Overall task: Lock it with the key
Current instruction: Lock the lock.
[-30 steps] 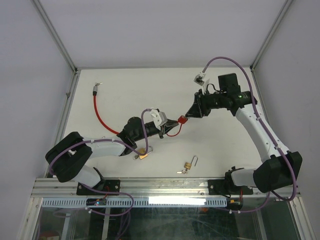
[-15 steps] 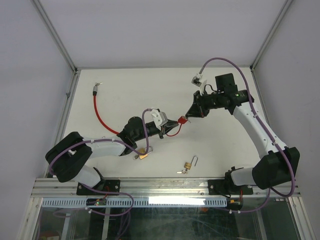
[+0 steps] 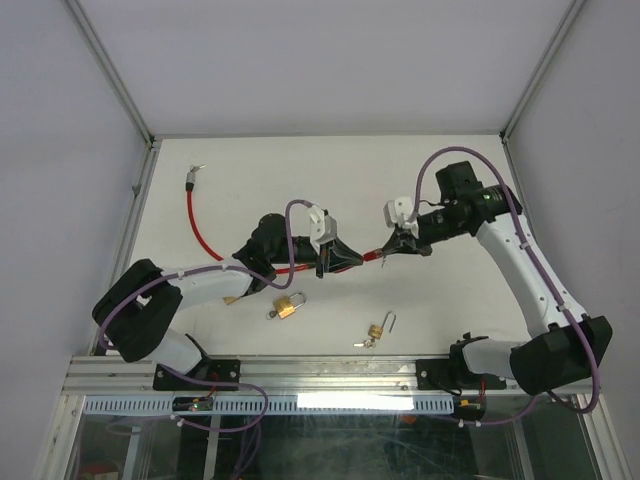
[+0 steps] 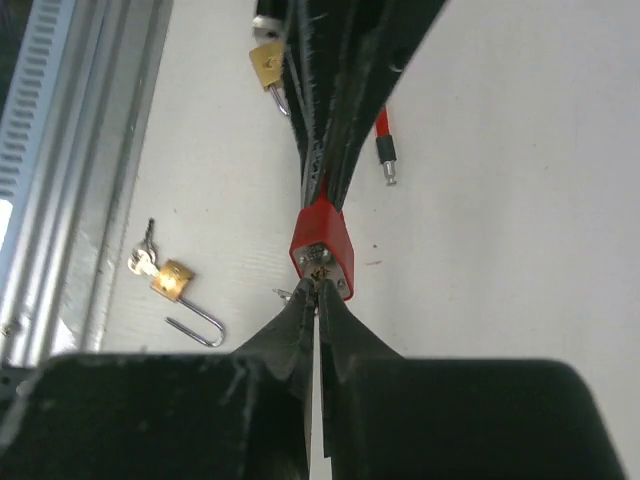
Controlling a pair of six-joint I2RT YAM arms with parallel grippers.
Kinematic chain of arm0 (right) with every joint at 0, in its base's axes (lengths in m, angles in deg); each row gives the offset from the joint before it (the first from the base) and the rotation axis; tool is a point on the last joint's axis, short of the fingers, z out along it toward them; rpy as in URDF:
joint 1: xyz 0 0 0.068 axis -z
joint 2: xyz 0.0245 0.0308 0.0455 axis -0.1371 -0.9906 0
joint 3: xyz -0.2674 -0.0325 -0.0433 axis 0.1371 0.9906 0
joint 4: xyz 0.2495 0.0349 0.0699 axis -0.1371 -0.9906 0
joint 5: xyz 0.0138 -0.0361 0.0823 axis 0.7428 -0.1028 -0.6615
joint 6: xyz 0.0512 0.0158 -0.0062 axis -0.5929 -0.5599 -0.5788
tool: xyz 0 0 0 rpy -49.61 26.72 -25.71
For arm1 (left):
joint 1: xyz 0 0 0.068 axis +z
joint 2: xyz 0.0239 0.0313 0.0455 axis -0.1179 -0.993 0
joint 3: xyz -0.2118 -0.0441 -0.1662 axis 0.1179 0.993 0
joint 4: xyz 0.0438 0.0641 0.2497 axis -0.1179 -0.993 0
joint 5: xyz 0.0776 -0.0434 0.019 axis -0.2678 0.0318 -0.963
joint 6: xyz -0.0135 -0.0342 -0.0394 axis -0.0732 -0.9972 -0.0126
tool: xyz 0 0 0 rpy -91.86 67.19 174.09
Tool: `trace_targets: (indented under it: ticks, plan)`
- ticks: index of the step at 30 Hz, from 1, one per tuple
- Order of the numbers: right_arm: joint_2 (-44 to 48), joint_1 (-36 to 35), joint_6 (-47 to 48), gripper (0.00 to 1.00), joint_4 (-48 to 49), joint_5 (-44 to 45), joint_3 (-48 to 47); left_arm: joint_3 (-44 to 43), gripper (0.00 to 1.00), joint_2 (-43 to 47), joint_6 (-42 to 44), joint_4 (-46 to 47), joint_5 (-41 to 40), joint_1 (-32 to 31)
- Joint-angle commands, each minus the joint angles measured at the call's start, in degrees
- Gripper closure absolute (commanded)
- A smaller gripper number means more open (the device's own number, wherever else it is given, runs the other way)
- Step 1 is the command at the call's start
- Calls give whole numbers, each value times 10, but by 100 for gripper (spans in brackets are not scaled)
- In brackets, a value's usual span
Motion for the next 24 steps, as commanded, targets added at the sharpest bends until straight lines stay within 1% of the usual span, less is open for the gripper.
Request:
trace_targets:
  ticks: [1, 3, 4, 7, 9, 10, 13, 14, 16, 19, 22, 24]
  plan:
    - [24, -4, 365, 100, -138, 4, -16, -51, 100, -10, -53, 21, 162, 20]
    - [21, -4, 438, 100, -162, 17, -19, -59, 100, -19, -66, 19, 196, 24]
    - [19, -4, 459, 100, -168, 20, -20, -63, 100, -24, -70, 15, 206, 27]
    - [16, -4, 467, 100, -167, 6, -25, -72, 100, -38, -81, 4, 224, 36]
    - [19, -2, 454, 87, -163, 2, -31, -71, 100, -45, -91, 8, 225, 44]
    - [24, 1, 424, 79, -155, 0, -34, -70, 100, -47, -93, 10, 223, 48]
    - [53, 35, 371, 51, -130, -21, -38, -64, 100, -39, -82, -4, 205, 50]
    - [61, 49, 362, 46, -129, -34, -37, -62, 100, -35, -75, -10, 200, 50]
    - [71, 69, 331, 43, -128, -54, -38, -59, 100, -27, -67, -21, 189, 49]
    - [72, 74, 272, 41, -129, -92, -32, -52, 100, -18, -66, -24, 176, 49]
    - [60, 71, 265, 40, -141, -121, -23, -49, 100, -15, -70, -23, 174, 49]
    - [46, 61, 263, 43, -138, -114, -19, -48, 100, -15, -75, -22, 174, 47]
